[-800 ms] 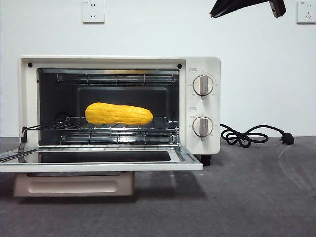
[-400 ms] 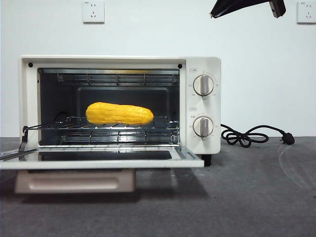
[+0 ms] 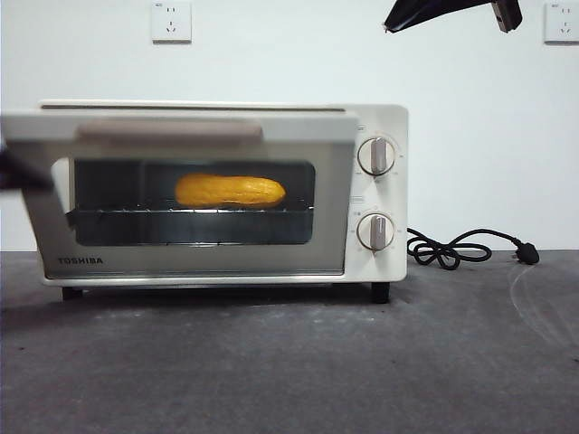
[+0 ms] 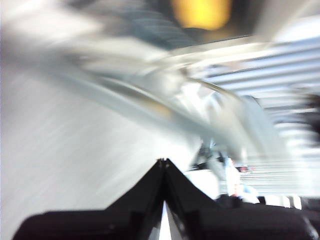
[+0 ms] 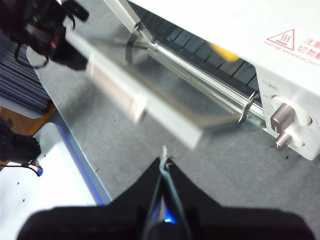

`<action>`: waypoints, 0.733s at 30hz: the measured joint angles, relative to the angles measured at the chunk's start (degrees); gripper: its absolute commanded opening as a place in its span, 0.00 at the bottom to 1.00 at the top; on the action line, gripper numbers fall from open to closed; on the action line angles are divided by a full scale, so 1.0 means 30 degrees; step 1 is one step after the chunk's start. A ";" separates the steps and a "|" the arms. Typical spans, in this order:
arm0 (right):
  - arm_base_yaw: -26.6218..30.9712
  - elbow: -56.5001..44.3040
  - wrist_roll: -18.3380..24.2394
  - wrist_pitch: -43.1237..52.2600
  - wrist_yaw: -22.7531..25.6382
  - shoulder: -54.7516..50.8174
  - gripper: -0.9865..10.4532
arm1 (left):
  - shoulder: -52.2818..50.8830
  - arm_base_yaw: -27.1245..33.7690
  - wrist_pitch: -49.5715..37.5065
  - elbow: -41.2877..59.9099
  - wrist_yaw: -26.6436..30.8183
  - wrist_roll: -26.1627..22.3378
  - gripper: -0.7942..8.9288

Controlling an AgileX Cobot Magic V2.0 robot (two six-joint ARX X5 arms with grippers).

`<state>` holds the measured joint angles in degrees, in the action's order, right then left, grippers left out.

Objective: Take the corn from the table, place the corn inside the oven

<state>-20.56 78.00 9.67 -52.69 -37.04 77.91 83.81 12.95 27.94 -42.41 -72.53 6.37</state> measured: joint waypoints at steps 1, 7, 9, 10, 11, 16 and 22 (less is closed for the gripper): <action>0.0007 0.0000 0.0007 -0.0022 0.0007 0.0000 0.08 | -0.0131 0.0138 -0.0051 -0.0372 -0.0452 0.0087 0.07; 0.0007 0.0000 0.0007 -0.0080 0.0029 0.0000 0.08 | -0.2018 0.0466 -0.0058 -0.2914 -0.0401 0.0867 0.07; 0.0007 0.0000 0.0007 -0.0146 0.0036 0.0000 0.08 | -0.2936 0.0379 -0.0087 -0.3555 0.0219 0.1290 0.07; 0.0007 0.0000 0.0007 -0.0138 0.0029 -0.0007 0.08 | -0.3417 0.0270 -0.0087 -0.3730 0.0525 0.1464 0.07; 0.0007 0.0000 0.0007 -0.0131 0.0029 0.0000 0.08 | -0.4000 0.0087 -0.0073 -0.3876 0.0911 0.1690 0.07; 0.0007 0.0000 0.0007 -0.0124 0.0044 0.0000 0.08 | -0.6659 -0.1574 -0.0051 -0.4255 0.3162 0.2776 0.07; 0.0007 0.0000 0.0007 -0.0007 0.1122 0.0000 0.08 | -0.9704 -0.4532 0.0947 -0.4255 0.7650 0.3781 0.07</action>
<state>-20.53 78.00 9.69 -52.71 -33.67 77.91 54.70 -0.64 30.79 -55.18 -49.58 17.72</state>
